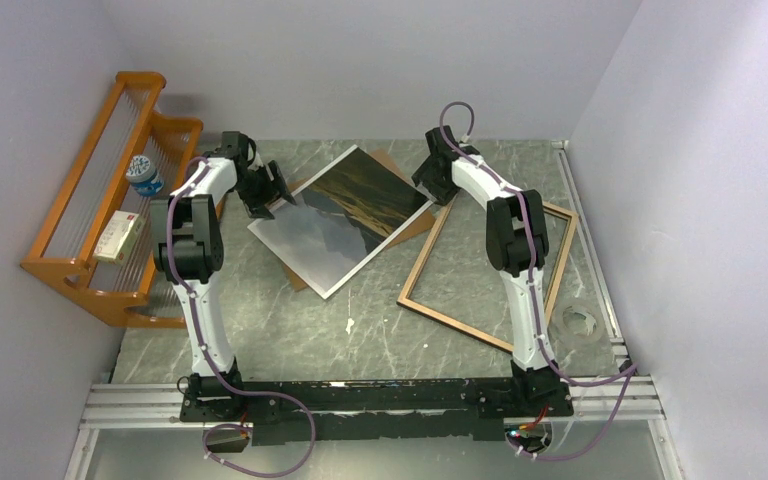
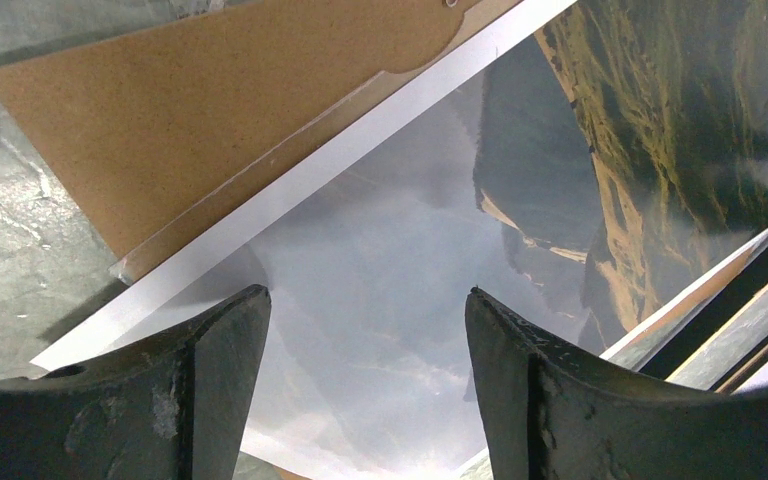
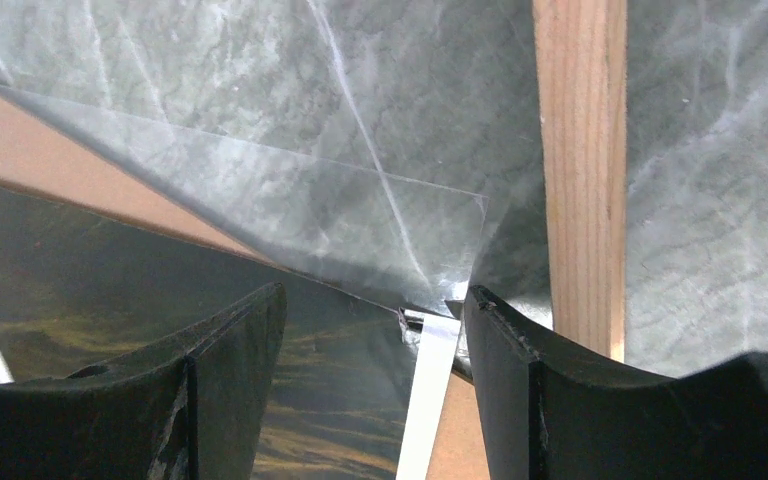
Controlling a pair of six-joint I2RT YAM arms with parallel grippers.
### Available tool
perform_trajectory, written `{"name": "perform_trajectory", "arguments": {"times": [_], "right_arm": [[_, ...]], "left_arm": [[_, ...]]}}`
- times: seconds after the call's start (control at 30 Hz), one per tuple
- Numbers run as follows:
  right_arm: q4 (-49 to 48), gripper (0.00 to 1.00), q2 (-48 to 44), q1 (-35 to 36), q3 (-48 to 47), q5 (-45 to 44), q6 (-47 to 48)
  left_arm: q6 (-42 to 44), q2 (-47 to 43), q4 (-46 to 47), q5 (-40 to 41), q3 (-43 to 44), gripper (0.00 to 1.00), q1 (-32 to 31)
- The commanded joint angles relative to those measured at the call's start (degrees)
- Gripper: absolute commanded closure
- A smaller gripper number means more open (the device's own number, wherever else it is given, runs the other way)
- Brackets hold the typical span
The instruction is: Put the photo into the frame
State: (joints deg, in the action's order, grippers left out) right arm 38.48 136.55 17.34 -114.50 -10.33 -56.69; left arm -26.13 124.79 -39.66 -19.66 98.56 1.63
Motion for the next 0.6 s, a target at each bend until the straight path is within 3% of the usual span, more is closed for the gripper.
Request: {"name": "perform_trajectory", "arguments": {"times": [0.0, 0.2, 0.57], "right_arm": [[-11.48, 0.31, -0.41, -2.04, 6.91, 8.91, -0.9], [-31.32, 0.31, -3.94, -3.67, 18.5, 21.89, 0.07], [-62.4, 0.31, -8.41, -5.27, 33.18, 30.49, -2.88]], "left_arm": [[0.88, 1.51, 0.63, 0.61, 3.04, 0.23, -0.13], [0.91, 1.89, 0.16, 5.71, 2.33, 0.23, -0.07], [1.65, 3.73, -1.53, 8.65, 0.77, 0.25, -0.09]]}}
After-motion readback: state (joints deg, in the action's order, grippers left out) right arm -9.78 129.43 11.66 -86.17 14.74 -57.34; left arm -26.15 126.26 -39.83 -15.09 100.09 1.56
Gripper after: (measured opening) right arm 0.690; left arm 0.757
